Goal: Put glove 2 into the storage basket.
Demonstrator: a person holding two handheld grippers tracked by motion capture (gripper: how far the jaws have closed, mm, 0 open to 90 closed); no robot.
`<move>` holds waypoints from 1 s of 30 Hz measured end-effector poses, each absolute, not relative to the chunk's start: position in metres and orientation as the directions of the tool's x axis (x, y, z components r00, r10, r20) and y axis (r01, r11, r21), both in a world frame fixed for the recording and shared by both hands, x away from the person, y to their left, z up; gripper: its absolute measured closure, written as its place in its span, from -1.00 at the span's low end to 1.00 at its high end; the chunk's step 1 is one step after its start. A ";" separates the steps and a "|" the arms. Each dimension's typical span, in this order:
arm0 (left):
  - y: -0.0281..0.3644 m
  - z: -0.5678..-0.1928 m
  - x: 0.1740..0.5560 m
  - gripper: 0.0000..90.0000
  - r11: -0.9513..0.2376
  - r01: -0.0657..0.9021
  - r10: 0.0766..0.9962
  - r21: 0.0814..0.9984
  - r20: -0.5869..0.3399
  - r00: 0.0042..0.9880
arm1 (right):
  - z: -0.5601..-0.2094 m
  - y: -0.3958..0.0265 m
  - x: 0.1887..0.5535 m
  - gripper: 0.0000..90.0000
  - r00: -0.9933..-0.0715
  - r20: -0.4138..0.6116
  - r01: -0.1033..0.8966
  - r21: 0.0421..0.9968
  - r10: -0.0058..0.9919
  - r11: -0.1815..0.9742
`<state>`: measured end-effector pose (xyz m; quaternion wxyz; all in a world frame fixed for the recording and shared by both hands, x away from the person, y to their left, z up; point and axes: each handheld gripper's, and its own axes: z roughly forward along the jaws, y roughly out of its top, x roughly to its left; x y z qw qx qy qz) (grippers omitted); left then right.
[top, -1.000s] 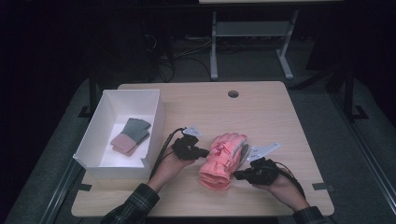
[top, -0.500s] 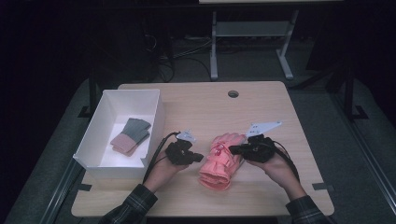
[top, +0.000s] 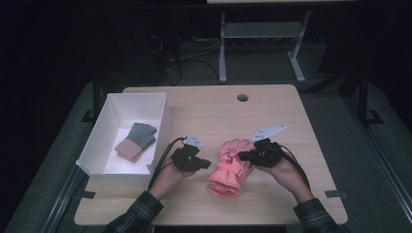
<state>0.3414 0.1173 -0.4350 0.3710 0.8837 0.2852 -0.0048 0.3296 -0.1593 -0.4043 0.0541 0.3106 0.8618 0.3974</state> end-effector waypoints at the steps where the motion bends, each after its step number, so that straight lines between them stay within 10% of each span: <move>1: 0.117 -0.435 0.341 0.99 -0.555 0.513 0.505 0.655 -0.225 0.833 | -0.406 -0.160 0.329 1.00 -0.800 0.159 0.497 0.716 0.578 0.490; 16: 0.119 -0.431 0.343 0.92 -0.557 0.505 0.503 0.660 -0.216 0.837 | -0.437 -0.155 0.318 1.00 -0.779 0.128 0.514 0.690 0.614 0.509; 30: 0.091 -0.417 0.368 -0.34 -0.470 0.527 0.450 0.708 -0.322 0.833 | -0.442 -0.156 0.315 1.00 -0.782 0.122 0.497 0.713 0.612 0.494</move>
